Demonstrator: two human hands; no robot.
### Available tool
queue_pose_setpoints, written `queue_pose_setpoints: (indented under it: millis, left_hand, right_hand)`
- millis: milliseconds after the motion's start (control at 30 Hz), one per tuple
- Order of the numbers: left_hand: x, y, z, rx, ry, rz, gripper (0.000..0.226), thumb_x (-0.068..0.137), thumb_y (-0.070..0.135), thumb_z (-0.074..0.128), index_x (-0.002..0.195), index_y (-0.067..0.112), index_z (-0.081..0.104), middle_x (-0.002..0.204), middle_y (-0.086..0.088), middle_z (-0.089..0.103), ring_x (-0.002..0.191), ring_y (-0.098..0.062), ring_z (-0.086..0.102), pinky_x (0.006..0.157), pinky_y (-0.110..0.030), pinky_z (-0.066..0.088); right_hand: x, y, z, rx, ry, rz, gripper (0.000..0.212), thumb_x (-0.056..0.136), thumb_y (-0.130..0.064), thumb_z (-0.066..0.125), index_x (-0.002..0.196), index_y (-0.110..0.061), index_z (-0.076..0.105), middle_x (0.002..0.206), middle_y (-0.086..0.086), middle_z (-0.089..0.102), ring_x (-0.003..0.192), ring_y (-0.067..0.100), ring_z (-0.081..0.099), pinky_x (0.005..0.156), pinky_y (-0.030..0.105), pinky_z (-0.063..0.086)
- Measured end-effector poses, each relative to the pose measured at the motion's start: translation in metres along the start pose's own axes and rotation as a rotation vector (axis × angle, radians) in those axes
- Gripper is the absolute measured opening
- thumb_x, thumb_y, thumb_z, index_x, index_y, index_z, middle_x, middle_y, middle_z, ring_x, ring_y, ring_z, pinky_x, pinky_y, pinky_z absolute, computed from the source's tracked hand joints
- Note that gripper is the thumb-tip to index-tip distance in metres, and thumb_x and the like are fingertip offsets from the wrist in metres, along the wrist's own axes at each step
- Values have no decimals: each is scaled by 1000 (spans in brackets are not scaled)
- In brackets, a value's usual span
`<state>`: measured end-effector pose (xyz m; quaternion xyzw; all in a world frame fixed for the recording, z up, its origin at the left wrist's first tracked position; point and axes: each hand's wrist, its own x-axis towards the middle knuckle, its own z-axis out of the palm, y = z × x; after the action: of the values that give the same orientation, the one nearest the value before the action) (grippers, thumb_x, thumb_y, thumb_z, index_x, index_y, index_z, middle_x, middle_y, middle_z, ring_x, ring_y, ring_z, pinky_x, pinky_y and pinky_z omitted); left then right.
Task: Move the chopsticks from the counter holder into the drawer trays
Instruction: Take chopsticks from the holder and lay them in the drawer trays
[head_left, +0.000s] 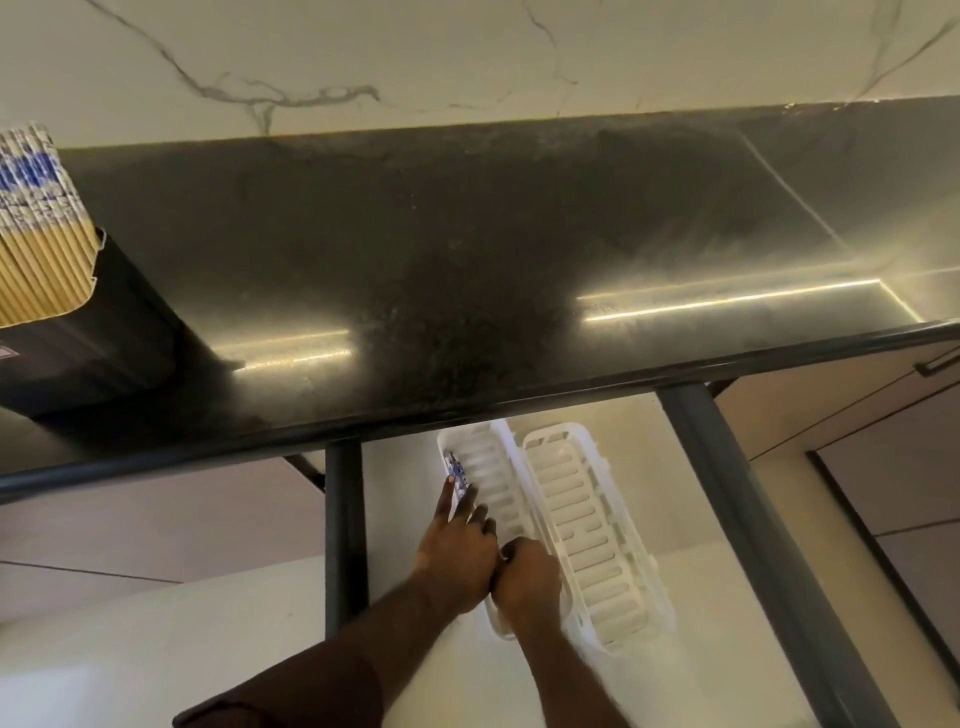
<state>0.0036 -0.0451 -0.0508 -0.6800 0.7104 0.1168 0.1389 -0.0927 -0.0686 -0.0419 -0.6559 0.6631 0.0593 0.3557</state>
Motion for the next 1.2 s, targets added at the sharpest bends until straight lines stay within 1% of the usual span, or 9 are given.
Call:
queue_pose_setpoints:
  millis: [200, 333, 500, 633, 733, 800, 933, 1100, 1200]
  left_hand:
    - [-4, -4, -3, -16, 35, 62, 54, 98, 45, 43, 143, 15, 41, 152, -6, 41, 149, -34, 7, 101, -54, -32]
    - [-12, -11, -23, -160, 124, 41, 55, 99, 41, 42, 149, 20, 29, 158, -3, 30, 149, -31, 10, 107, -48, -23]
    - [-44, -39, -75, -354, 336, 17, 47, 101, 34, 41, 146, 21, 37, 157, 0, 32, 148, -21, 16, 113, -36, -12]
    - [-85, -87, -133, -535, 600, -2, 42, 99, 26, 48, 141, 18, 46, 150, -2, 43, 144, -16, 29, 116, -27, 2]
    - [-119, -138, -176, -567, 861, -46, 32, 88, 14, 66, 120, 8, 66, 121, -9, 68, 116, -21, 61, 104, -22, 35]
    - [-146, -181, -197, -606, 1030, -72, 26, 83, 9, 72, 109, 6, 71, 105, -10, 74, 98, -20, 69, 88, -23, 50]
    - [-193, -264, -227, -696, 1130, -217, 24, 86, 17, 70, 110, 13, 72, 106, -3, 74, 96, -13, 68, 83, -22, 48]
    - [-228, -365, -233, -739, 1196, -338, 22, 88, 18, 68, 109, 13, 73, 103, -7, 74, 88, -15, 70, 80, -30, 55]
    - [-227, -415, -222, -768, 1199, -456, 28, 90, 19, 66, 116, 12, 68, 104, -10, 72, 88, -17, 67, 78, -35, 56]
  right_hand:
    - [-16, 3, -9, 16, 38, -86, 27, 94, -22, 56, 120, -19, 61, 119, -2, 67, 108, 15, 63, 90, 21, 45]
    - [-27, -3, -34, 89, 65, -120, 27, 94, -17, 55, 119, -15, 65, 120, 1, 68, 108, 18, 64, 92, 23, 45]
    - [-50, -38, -77, 179, 181, -184, 27, 96, -21, 54, 122, -16, 63, 120, 2, 67, 100, 14, 62, 94, 25, 45]
    - [-84, -100, -102, 176, 262, -357, 32, 97, -26, 55, 126, -13, 60, 126, 5, 64, 111, 18, 61, 100, 24, 41]
    - [-114, -157, -111, 310, 411, -510, 21, 90, -17, 65, 110, -16, 71, 106, 2, 73, 94, 13, 66, 79, 5, 39]
    - [-135, -204, -108, 360, 434, -582, 18, 88, -16, 67, 105, -19, 72, 99, -4, 73, 88, 5, 64, 70, -3, 37]
    - [-167, -300, -89, 396, 464, -743, 17, 89, -19, 67, 104, -22, 72, 91, -14, 70, 86, -2, 62, 75, 0, 39]
    - [-188, -417, -48, 360, 407, -856, 22, 90, -19, 65, 111, -21, 70, 101, -8, 73, 88, -2, 64, 77, 8, 47]
    - [-186, -465, -20, 300, 341, -854, 28, 91, -18, 64, 119, -21, 65, 111, -3, 70, 95, 4, 65, 83, 20, 54]
